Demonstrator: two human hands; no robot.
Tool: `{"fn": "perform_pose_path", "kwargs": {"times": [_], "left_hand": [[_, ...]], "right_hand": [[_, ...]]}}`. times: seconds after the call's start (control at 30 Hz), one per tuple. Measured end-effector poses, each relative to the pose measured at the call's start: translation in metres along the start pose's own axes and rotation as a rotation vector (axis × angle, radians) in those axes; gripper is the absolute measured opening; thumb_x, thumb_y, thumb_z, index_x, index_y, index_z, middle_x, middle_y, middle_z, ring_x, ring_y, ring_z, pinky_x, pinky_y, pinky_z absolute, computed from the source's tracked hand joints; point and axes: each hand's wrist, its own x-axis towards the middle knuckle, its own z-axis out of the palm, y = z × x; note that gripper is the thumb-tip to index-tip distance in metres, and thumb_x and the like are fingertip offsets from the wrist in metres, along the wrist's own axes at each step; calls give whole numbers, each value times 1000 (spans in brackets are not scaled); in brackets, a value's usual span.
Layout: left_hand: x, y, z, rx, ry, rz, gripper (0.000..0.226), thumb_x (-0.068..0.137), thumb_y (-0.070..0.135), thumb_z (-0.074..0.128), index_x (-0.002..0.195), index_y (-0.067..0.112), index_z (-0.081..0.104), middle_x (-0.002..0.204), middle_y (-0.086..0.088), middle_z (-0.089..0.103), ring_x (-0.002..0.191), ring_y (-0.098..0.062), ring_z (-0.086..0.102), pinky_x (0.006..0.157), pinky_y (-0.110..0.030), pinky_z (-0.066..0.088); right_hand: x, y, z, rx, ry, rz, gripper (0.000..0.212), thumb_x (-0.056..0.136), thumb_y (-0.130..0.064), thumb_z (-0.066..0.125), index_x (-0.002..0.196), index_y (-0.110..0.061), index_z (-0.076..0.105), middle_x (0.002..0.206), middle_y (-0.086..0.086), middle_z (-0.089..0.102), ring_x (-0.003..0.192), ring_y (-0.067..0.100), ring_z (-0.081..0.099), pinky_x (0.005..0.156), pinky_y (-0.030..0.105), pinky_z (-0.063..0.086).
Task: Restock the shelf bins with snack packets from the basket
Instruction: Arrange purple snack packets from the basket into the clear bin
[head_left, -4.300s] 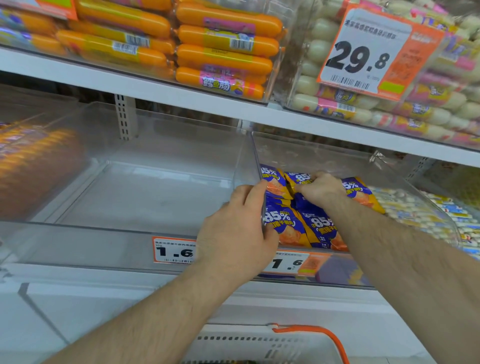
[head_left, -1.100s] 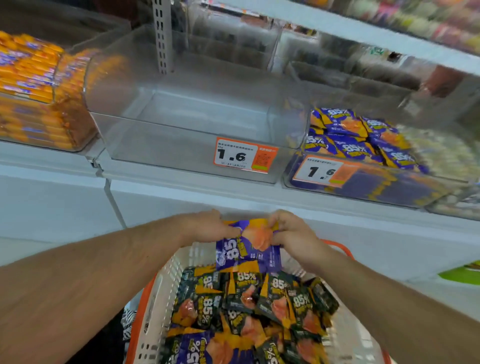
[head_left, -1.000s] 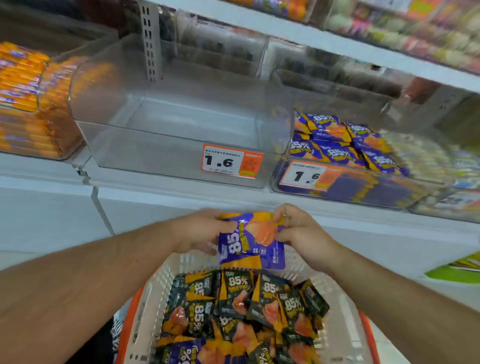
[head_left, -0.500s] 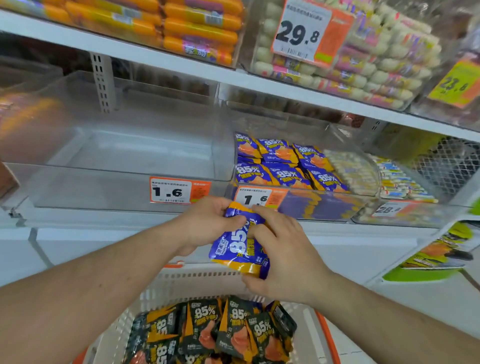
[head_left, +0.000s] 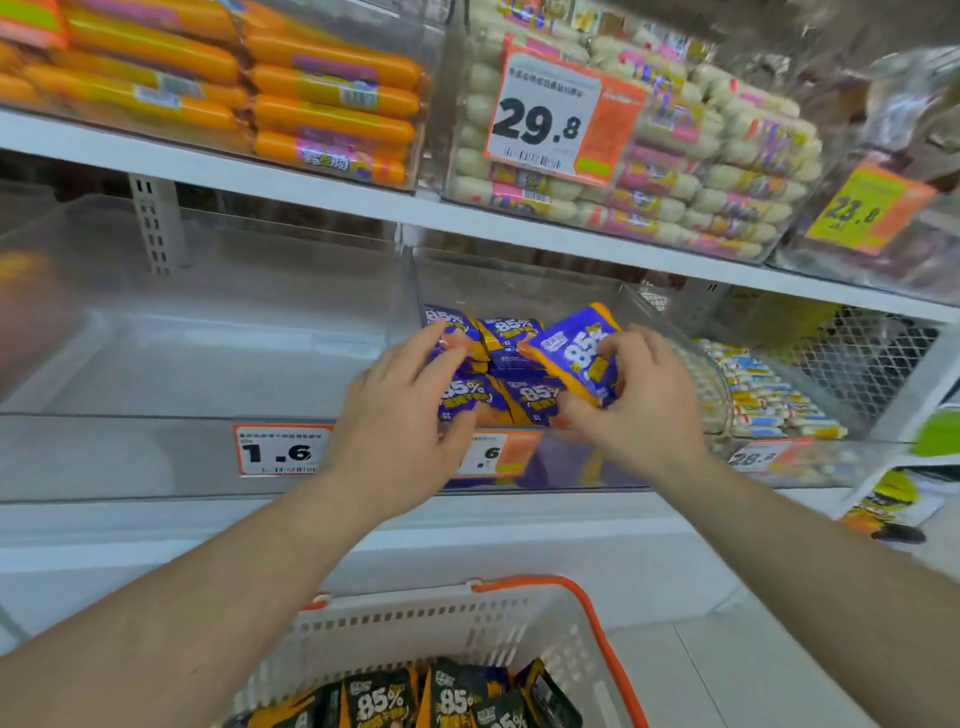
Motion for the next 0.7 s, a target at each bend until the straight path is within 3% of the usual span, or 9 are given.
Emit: {"fn": "perform_pose_path", "kwargs": {"times": [0.07,0.17,0.3,0.37,0.43,0.5,0.57,0.7], "left_hand": [[1,-2,2,70,-107,-57,64,88,40,54,144,12,44,156,-7,33,134,-23,37,100,-47,45],[7,2,2,83,-223,-198,63,96,35,51,152,23,26,162,16,7,140,-15,30,97,-42,45],[9,4,4,48,-125,-225,55,93,21,53,146,24,39,160,21,13,120,-22,53,86,-39,48],[9,4,4,74,-129,-220,55,93,21,52,146,25,38,160,22,10,114,-22,56,83,-36,47],[8,5,7,111,-146,-230,54,94,23,51,146,27,36,161,23,5,111,-21,57,82,-36,48],[6,3,11,136,-89,-194,52,90,21,56,140,24,46,161,18,16,99,-23,63,69,-37,50],[6,-2,14,136,-31,-153,49,77,17,67,126,17,60,153,8,40,76,-24,67,50,-32,48],[5,-6,17,136,-41,-125,51,67,18,68,118,12,65,145,1,51,64,-25,66,41,-30,46]], "right_hand": [[28,22,13,-86,-102,159,55,69,-49,71,111,-15,61,114,10,59,108,32,56,88,39,45],[67,47,34,-211,-256,324,58,76,-56,67,121,-21,59,121,13,61,112,36,57,90,40,48],[110,60,63,-267,-364,434,60,70,-67,54,107,-22,65,114,15,67,106,37,61,90,41,53],[123,65,75,-307,-406,432,67,68,-75,50,99,-18,66,107,16,68,99,37,64,87,42,55],[130,72,87,-345,-428,430,69,72,-78,52,102,-17,66,110,17,67,101,38,64,86,40,55],[133,79,99,-373,-453,432,63,76,-72,56,104,-16,66,114,17,66,102,37,63,81,36,51],[132,83,110,-406,-479,441,57,82,-67,56,99,-13,67,110,17,68,98,36,63,74,33,47],[129,85,122,-465,-572,412,65,97,-62,34,113,-8,66,117,17,65,107,35,60,80,35,46]]}}
